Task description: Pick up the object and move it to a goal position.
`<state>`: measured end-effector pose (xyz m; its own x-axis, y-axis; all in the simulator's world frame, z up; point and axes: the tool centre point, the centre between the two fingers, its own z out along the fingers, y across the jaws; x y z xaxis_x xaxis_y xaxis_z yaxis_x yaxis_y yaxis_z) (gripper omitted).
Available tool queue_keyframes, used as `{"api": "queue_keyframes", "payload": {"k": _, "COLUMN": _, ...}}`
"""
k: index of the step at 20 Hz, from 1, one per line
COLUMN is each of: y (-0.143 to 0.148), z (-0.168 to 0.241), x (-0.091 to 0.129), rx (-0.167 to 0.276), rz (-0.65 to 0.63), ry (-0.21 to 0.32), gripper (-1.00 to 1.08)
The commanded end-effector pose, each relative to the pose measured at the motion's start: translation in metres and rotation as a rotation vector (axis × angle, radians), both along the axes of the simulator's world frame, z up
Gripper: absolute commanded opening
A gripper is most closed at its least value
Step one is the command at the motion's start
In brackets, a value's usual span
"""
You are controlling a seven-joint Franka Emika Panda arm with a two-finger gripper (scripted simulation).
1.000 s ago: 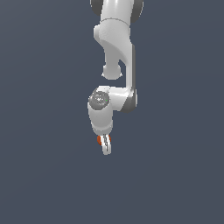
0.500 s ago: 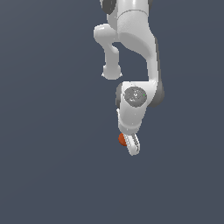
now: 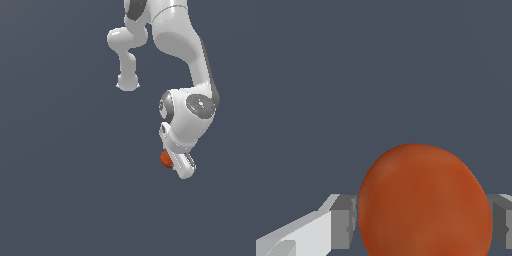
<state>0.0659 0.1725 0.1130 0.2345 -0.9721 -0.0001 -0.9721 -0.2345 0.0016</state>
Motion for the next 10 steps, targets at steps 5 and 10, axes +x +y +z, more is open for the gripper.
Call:
{"api": "queue_keyframes", "payload": {"k": 5, "y": 0.029, "z": 0.009, "x": 0.006, "rx": 0.000, "rz": -0.002, "ry": -0.002, "gripper": -1.00}}
{"api": "queue_keyframes", "payload": {"k": 10, "y": 0.034, "z": 0.010, "x": 0.008, "rx": 0.000, "rz": -0.002, "ry": -0.002, "gripper": -1.00}}
